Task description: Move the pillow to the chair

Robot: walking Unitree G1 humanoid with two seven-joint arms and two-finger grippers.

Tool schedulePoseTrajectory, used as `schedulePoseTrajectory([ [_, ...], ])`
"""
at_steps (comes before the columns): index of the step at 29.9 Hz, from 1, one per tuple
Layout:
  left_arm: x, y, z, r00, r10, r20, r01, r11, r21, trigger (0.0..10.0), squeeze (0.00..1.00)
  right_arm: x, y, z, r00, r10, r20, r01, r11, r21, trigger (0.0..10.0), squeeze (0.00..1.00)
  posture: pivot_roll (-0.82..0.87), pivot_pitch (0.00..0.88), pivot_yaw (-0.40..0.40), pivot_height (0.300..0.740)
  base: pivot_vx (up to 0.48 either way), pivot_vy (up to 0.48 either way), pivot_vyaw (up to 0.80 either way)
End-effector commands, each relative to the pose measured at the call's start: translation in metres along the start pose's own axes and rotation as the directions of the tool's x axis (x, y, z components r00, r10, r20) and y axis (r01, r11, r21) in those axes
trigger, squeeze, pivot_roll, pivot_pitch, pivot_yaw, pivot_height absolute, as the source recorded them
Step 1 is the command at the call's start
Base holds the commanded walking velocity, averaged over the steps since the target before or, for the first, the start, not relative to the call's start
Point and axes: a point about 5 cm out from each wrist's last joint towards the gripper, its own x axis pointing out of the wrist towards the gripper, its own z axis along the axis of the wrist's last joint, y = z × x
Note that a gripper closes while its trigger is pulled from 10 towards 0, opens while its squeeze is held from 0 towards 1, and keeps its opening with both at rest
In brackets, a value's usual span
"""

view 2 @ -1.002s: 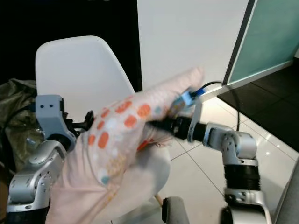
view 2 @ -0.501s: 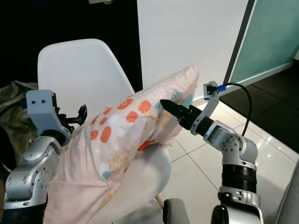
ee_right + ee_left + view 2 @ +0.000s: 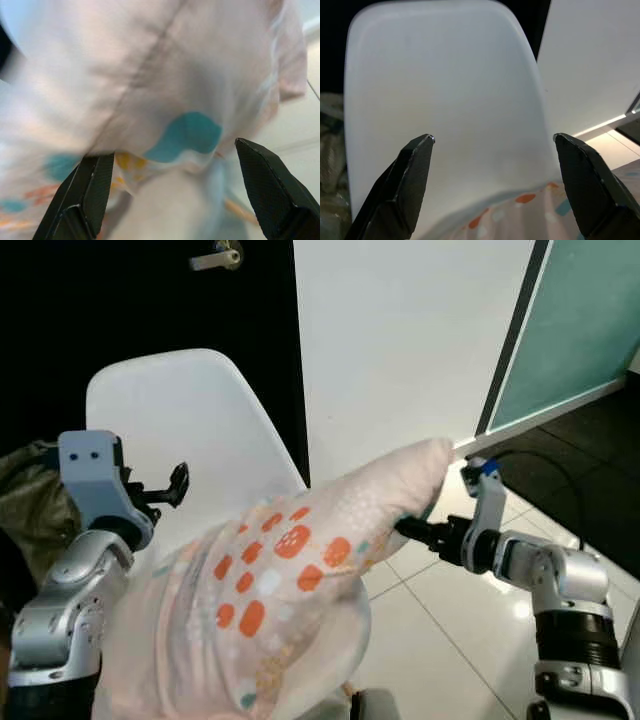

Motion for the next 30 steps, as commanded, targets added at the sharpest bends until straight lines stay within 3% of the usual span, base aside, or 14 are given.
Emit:
schedulePoseTrajectory([
  [1,0.000,0.001,-0.003,1.000,0.003,-0.010,-0.003,1.000,-0.001,10.0,0.00,-0.004,0.013,0.020,0.993,0.088,0.076,-0.085,0.995,-0.043,10.0,0.00,-0.20,0.034,-0.018,0.629,0.000,0.000,0.00],
  [6,0.000,0.000,-0.003,1.000,0.000,-0.010,0.000,1.000,-0.001,10.0,0.00,-0.015,0.027,0.024,0.979,0.202,-0.003,-0.201,0.971,-0.127,10.0,0.00,-0.20,0.035,-0.022,0.644,0.000,0.000,0.00],
  [13,0.000,0.000,-0.005,1.000,0.000,-0.020,0.000,1.000,-0.001,10.0,0.00,-0.026,0.021,0.013,0.977,0.150,-0.150,-0.178,0.965,-0.193,10.0,0.00,-0.20,0.038,-0.026,0.663,0.000,0.000,0.00],
  [21,-0.001,-0.002,-0.009,0.999,-0.003,-0.033,0.002,1.000,-0.009,10.0,0.00,-0.012,0.019,0.018,0.992,0.122,-0.021,-0.124,0.979,-0.161,10.0,0.00,-0.20,0.040,-0.023,0.688,0.000,0.000,0.00],
  [23,-0.002,-0.004,-0.014,0.998,-0.010,-0.057,0.010,1.000,-0.003,10.0,0.00,0.004,0.019,0.012,0.993,0.105,0.058,-0.098,0.990,-0.101,10.0,0.00,-0.20,0.040,-0.022,0.697,0.000,0.000,0.00],
  [30,-0.004,-0.011,-0.024,0.994,-0.036,-0.104,0.040,0.999,0.035,10.0,0.00,0.029,0.016,-0.009,0.997,0.010,0.073,-0.007,0.999,-0.043,10.0,0.00,-0.19,0.036,-0.019,0.712,-0.343,0.000,0.00],
])
